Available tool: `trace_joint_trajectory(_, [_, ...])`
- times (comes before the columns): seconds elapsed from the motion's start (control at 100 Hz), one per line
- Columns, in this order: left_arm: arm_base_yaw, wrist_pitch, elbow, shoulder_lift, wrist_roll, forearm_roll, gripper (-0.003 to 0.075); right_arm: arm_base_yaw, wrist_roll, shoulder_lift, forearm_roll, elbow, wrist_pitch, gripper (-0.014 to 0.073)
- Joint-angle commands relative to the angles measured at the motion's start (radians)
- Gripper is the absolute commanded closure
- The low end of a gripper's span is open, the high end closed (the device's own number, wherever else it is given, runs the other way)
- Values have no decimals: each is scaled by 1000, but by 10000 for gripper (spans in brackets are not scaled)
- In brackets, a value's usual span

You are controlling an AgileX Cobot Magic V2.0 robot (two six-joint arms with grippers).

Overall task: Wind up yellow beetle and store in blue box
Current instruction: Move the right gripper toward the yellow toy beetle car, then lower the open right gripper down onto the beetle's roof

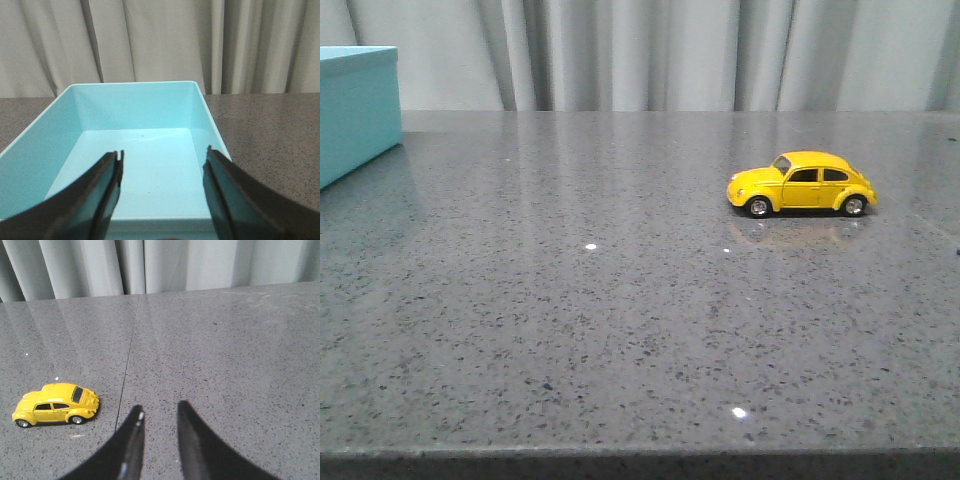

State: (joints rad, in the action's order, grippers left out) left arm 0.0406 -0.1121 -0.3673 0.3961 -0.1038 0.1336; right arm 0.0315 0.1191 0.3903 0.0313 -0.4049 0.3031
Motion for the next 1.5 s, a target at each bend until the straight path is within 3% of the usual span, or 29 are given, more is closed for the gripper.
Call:
trace_joint_trajectory(0.0, [0,80,-50,41,7,3,309,2,-7,51,1,-64,-62,289])
trace_joint_trajectory(0.39, [0,150,-56,52,7,3,311,2,-5,100,5,-101,-117,288])
trace_joint_trajectory(0.66, [0,181,-58,52,7,3,310,2,-5,322,21,-337,112,274])
trace_joint_trajectory(0.82, [0,189,-58,52,7,17,310,9,-6,478,75,-493,258,181])
trace_joint_trajectory(0.93, [0,189,-58,52,7,26,310,58,-6,585,77,-596,346,131])
trace_joint_trajectory(1.2, [0,189,-58,52,7,41,310,225,38,837,79,-821,527,126])
trace_joint_trajectory(1.49, [0,189,-58,52,7,41,310,316,144,1095,68,-1033,699,126])
